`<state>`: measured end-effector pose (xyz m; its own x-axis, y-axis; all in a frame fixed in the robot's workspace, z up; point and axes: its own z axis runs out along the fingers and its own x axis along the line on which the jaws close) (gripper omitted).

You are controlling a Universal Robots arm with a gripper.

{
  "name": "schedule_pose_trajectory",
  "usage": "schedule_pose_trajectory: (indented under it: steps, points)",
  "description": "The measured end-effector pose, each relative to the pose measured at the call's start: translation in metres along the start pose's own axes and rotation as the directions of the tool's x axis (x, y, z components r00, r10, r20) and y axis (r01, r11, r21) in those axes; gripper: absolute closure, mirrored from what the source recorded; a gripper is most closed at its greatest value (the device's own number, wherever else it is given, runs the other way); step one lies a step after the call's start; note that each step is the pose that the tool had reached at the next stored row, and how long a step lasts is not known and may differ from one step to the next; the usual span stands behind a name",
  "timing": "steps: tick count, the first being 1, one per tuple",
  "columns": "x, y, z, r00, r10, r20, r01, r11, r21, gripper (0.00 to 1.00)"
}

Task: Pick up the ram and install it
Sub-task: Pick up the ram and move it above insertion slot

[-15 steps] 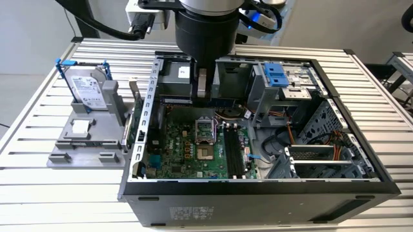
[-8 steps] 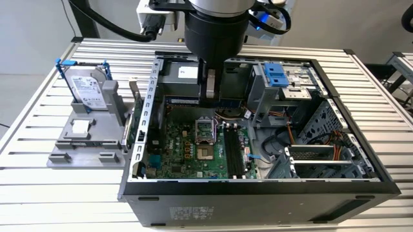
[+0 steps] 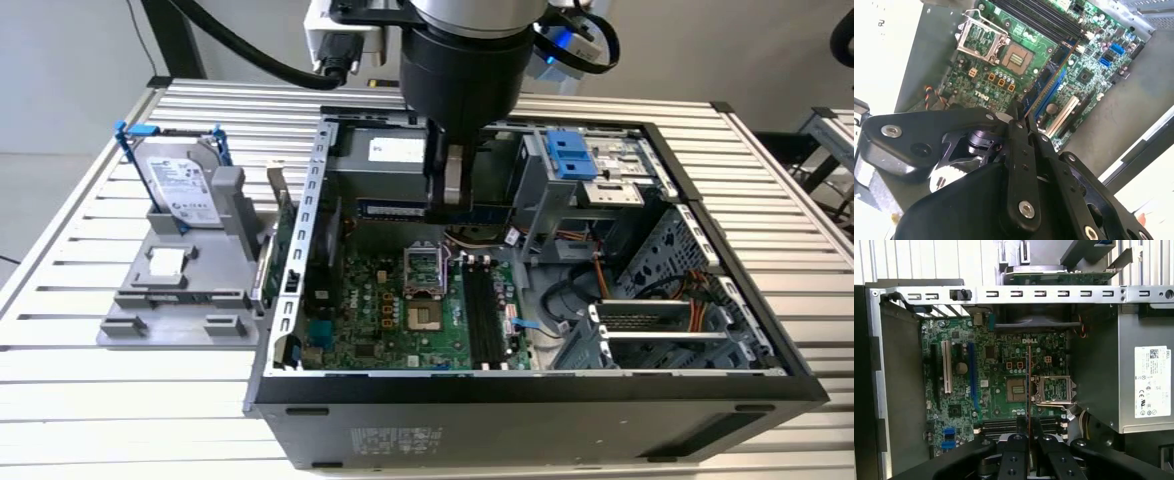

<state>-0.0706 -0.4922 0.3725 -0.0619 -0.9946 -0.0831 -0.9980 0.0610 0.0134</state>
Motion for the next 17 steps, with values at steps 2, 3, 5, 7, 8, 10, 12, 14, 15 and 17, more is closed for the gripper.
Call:
schedule_pose_trajectory:
  steps: [2,3,5,7,8,10,12,14,15,17]
  points:
    - [-0.0001,-0.0028,0.0001,1.0,0.0,0.0,0.0,1.0,0.0001,1.0]
    - [-0.0002,-0.0042,0.0002,1.0,0.0,0.0,0.0,1.0,0.0,1.0]
    - [-0.0004,-0.007,0.0004,1.0,0.0,0.0,0.0,1.0,0.0,1.0]
    - [-0.0005,-0.0097,0.0006,1.0,0.0,0.0,0.0,1.0,0.0,1.0]
    - [-0.0006,-0.011,0.0006,1.0,0.0,0.0,0.0,1.0,0.0,1.0]
    - [-0.0008,-0.0137,0.0008,1.0,0.0,0.0,0.0,1.0,0.0,1.0]
    - [-0.0009,-0.0166,0.001,1.0,0.0,0.0,0.0,1.0,0.0,1.0]
    - [-0.0011,-0.0203,0.0015,1.0,0.0,0.0001,0.0,1.0,0.0,1.0]
    - [-0.0013,-0.0225,0.0017,1.0,0.0,0.0,0.0,1.0,0.0,1.0]
    - [-0.0015,-0.0275,0.002,1.0,0.0,0.0,0.0,1.0,0.0,1.0]
